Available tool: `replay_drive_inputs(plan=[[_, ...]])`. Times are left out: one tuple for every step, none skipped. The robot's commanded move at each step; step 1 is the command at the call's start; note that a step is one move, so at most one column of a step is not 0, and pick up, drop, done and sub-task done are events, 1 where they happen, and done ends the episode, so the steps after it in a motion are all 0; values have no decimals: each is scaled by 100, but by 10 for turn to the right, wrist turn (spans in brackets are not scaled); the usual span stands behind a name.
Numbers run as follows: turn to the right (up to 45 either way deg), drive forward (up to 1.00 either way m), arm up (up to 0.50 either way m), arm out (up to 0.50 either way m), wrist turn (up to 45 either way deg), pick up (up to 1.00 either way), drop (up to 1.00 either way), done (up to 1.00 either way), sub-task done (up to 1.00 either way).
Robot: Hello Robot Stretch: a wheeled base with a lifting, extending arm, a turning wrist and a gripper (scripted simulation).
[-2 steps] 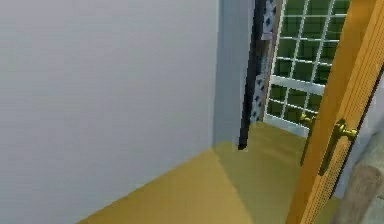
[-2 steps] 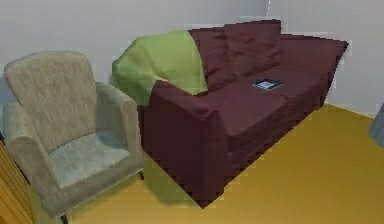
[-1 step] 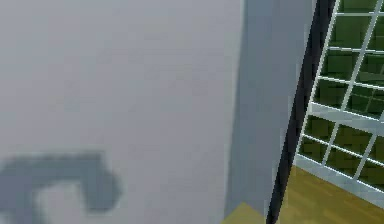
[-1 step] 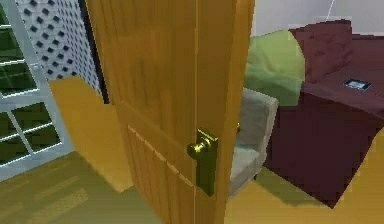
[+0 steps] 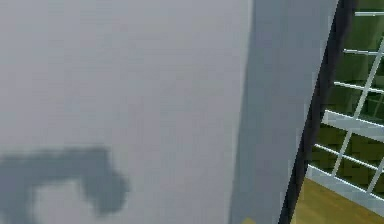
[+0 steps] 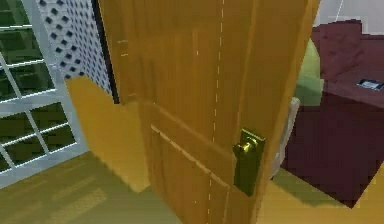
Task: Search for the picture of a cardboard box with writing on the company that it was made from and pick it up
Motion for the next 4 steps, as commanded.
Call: replay_drive_inputs(plan=[[450, 0, 0, 0, 0, 0, 0, 0, 0], [0, 50, 0, 0, 0, 0, 0, 0, 0], [450, 0, 0, 0, 0, 0, 0, 0, 0], [150, 0, 0, 0, 0, 0, 0, 0, 0]])
